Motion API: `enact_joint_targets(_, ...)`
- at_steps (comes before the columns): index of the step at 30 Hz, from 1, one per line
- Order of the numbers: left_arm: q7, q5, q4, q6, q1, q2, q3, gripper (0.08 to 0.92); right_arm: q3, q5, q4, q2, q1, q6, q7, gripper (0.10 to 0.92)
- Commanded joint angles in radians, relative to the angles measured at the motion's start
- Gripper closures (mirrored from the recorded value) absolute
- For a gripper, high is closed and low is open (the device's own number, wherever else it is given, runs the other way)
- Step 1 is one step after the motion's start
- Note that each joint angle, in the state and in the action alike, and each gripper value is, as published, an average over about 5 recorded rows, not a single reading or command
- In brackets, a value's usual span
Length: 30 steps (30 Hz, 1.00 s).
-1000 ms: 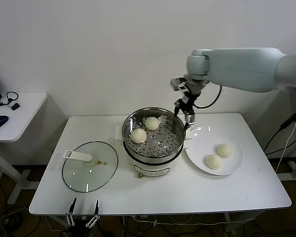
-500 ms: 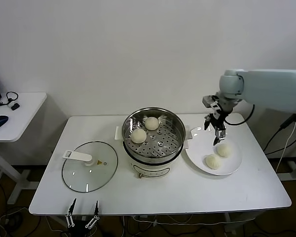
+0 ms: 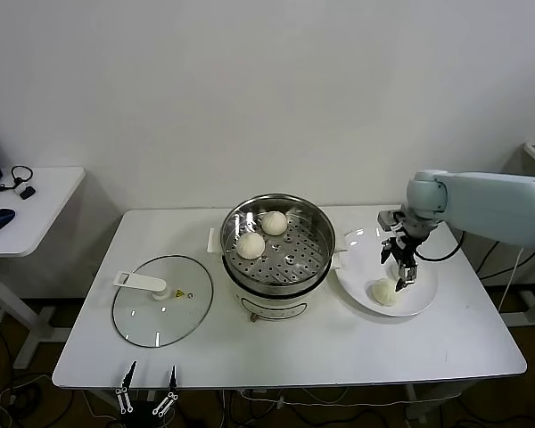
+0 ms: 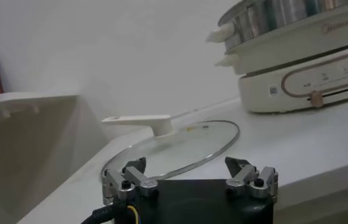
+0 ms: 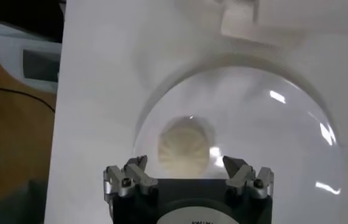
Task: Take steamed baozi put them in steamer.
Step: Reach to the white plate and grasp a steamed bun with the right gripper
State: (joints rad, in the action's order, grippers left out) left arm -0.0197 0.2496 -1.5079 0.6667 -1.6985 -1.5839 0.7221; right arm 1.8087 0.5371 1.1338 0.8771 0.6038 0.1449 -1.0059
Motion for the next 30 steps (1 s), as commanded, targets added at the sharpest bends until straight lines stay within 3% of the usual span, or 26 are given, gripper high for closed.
enact_joint_targets(1,0.001,0.005,0.006,0.004,-0.001,0.000,0.001,0.177,-0.115,-0.081,-0.067,-0.022,-0.158,0.002,0.019,0.203)
enact_joint_targets(16,0.001,0.007,0.014,0.005,0.005,-0.001,0.003,0.177,-0.195,-0.117,-0.150,0.002,-0.220,-0.012,0.032,0.203)
enact_joint_targets(30,0.001,0.008,0.016,0.005,0.008,-0.001,0.005,0.177,-0.194,-0.115,-0.128,0.002,-0.225,-0.006,0.026,0.205)
